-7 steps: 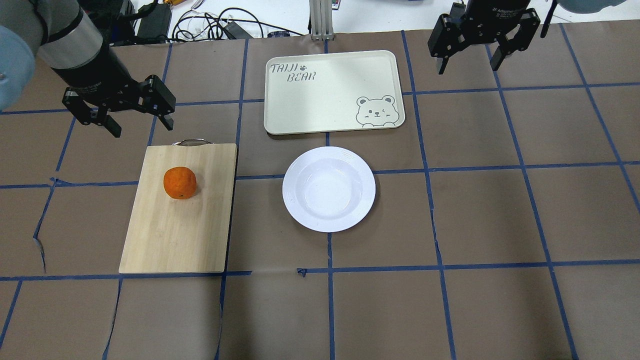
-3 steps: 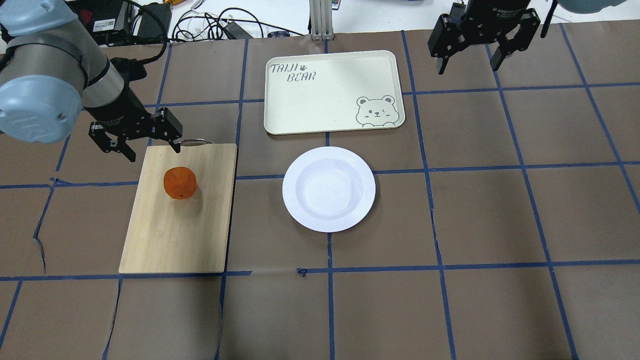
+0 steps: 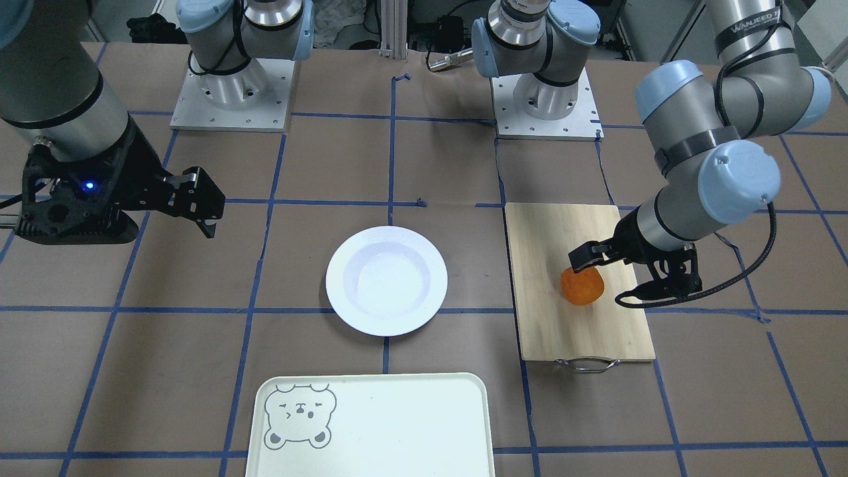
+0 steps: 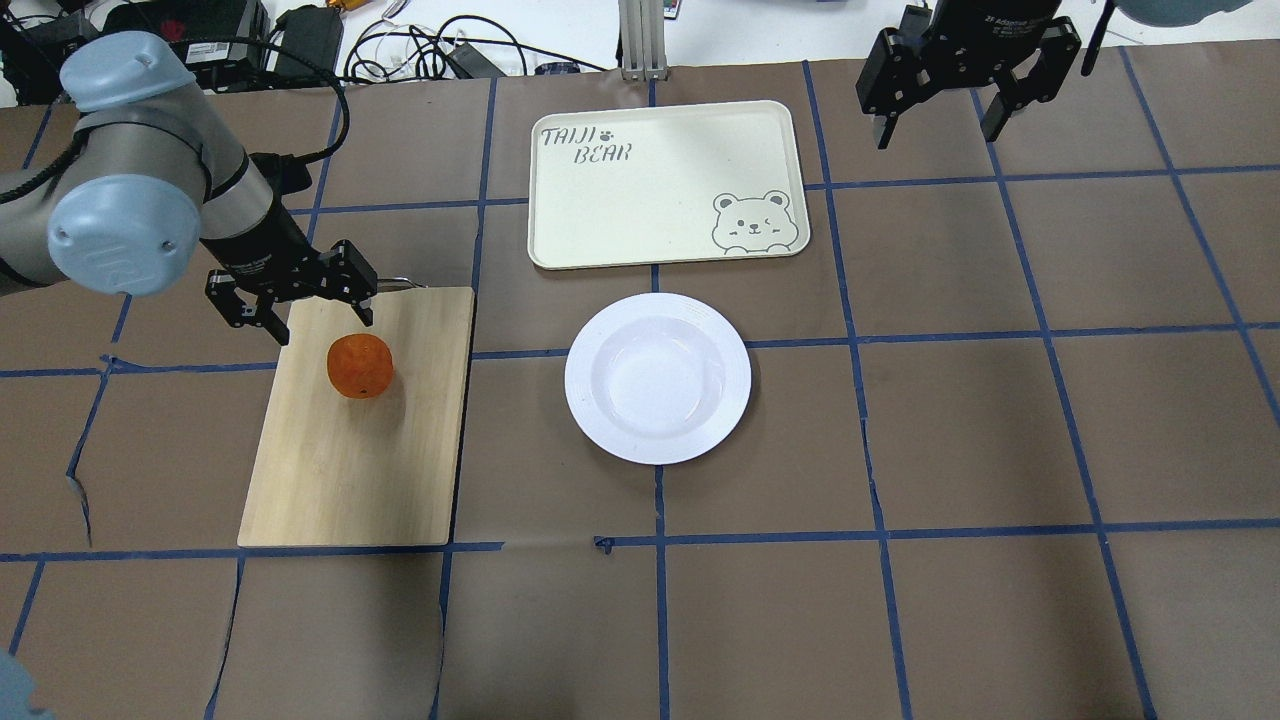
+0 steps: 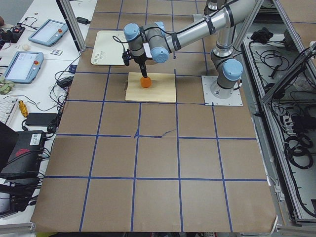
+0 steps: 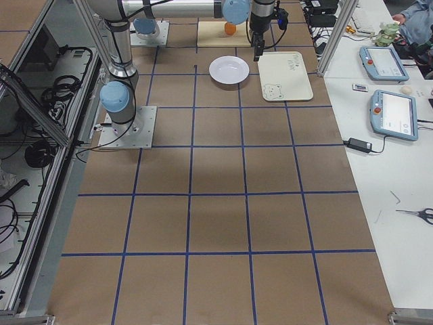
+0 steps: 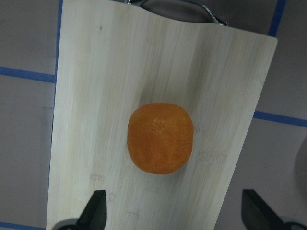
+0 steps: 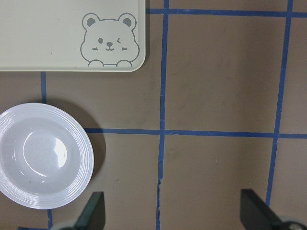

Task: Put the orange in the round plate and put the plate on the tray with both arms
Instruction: 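Lower the left gripper over the orange on the bamboo board and close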

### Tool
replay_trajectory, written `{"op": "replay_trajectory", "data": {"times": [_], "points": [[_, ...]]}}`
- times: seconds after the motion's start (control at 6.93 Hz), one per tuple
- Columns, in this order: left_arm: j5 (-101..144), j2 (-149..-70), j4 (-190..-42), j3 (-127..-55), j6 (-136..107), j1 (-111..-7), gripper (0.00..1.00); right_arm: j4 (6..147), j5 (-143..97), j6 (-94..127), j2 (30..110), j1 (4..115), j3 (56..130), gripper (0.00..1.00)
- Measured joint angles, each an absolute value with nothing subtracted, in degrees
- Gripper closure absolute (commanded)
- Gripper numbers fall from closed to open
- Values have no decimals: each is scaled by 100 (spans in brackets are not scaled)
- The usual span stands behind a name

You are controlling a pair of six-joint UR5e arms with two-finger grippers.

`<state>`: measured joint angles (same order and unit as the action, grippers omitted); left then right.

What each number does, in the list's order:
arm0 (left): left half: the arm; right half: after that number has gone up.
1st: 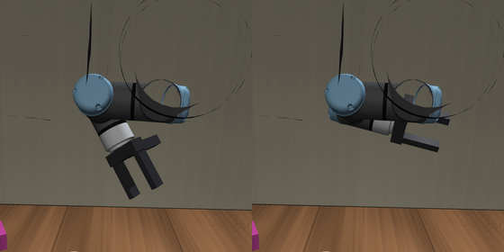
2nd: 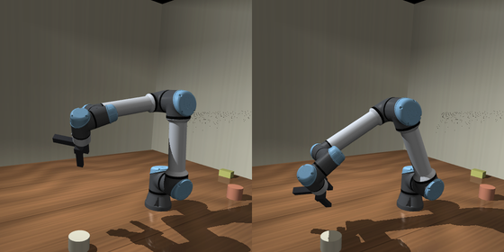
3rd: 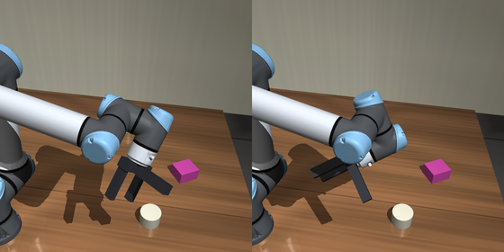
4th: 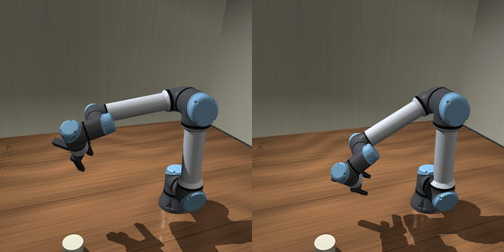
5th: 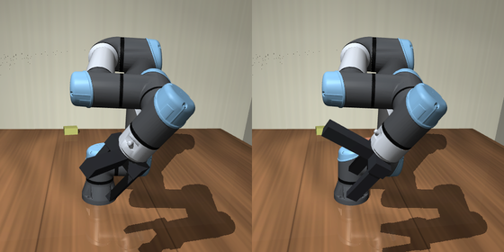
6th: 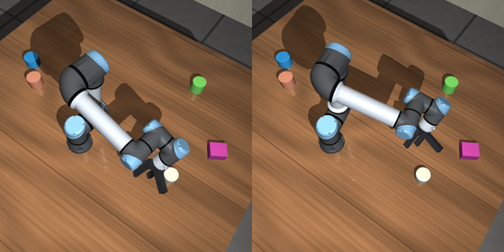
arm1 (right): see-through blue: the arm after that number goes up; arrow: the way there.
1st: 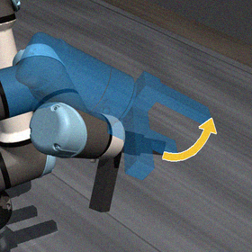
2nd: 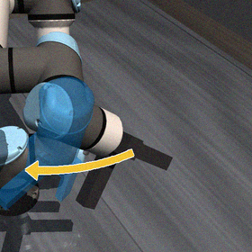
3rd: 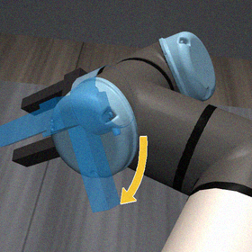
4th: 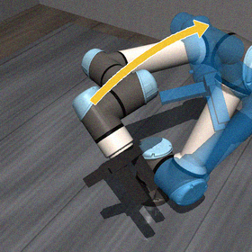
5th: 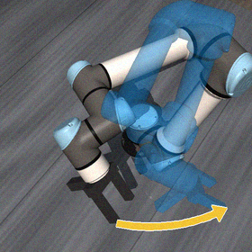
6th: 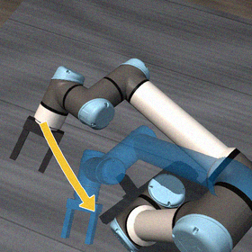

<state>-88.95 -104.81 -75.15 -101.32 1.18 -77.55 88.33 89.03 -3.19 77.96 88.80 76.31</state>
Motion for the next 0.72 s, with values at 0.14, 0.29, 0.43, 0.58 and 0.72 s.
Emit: {"op": "replay_trajectory", "data": {"times": [0.14,0.29,0.43,0.58,0.72], "points": [[-8890,-10682,-7348,-10189,115,-7753,0,8833,8903,-322,7795,8879,7634,0],[-8890,-10872,-7087,-10298,115,-7752,0,8833,8903,-323,7796,8877,7637,0],[-8888,-11046,-6789,-10422,114,-7752,7,8835,8902,-321,7795,8877,7637,0],[-8892,-11180,-6581,-10493,114,-7752,66,8839,8899,-323,7796,8877,7638,0],[-8894,-11256,-6494,-10517,112,-7752,99,8839,8901,-325,7796,8877,7638,0]]}}
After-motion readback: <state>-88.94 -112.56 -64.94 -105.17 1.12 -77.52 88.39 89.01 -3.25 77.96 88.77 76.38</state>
